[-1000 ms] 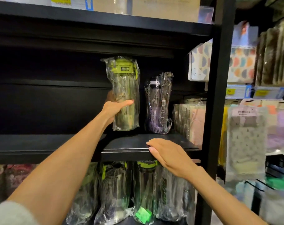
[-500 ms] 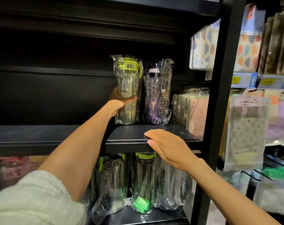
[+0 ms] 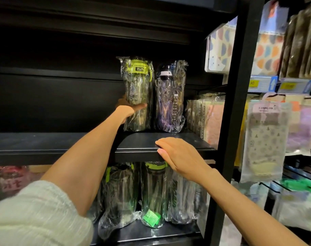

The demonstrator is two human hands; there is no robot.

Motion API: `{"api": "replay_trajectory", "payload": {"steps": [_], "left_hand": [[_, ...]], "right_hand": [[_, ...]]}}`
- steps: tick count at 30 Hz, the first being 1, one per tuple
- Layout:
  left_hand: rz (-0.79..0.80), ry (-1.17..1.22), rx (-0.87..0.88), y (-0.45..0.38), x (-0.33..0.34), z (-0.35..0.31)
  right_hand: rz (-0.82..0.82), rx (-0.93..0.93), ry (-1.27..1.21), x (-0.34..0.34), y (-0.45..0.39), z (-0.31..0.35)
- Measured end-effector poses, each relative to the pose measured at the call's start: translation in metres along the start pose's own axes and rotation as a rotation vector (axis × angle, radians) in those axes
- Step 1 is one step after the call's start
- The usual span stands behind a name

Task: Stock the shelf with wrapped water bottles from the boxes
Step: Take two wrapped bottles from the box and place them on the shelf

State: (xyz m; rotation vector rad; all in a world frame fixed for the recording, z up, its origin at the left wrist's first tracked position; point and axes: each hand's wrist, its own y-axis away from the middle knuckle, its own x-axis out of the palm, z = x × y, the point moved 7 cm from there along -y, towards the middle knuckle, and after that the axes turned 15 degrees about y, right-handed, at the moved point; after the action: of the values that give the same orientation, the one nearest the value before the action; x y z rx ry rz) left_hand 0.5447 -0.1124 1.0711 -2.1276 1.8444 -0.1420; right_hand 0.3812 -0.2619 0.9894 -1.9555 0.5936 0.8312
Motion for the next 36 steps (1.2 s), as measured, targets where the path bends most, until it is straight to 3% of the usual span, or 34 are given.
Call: {"api": "replay_trajectory", "payload": {"steps": [7, 14, 19, 25, 30, 36], "left_hand": [[-0.008, -0.052, -0.087, -0.001, 0.002, 0.005], [0.183, -0.192, -0.219, 0.026, -0.003, 0.007], [-0.117, -0.360, 0.362, 0.077, -0.057, -0.022], [-0.059, -0.747, 0.844, 0.181, -0.092, -0.009], [0.029, -0.997, 0.980, 0.262, -0.111, 0.035], [0.141, -1.037, 0.986, 0.354, -0.138, 0.104]], "right_hand": [[0.031, -0.010, -0.022, -0.003, 0.003, 0.000], [0.026, -0.009, -0.032, -0.005, 0.004, 0.000], [-0.027, 0.039, -0.075, -0.012, 0.007, -0.004], [-0.142, 0.069, -0.120, -0.026, 0.020, 0.019], [-0.140, 0.064, -0.149, -0.025, 0.067, 0.071], [-0.046, 0.131, -0.217, -0.016, 0.148, 0.137]]}}
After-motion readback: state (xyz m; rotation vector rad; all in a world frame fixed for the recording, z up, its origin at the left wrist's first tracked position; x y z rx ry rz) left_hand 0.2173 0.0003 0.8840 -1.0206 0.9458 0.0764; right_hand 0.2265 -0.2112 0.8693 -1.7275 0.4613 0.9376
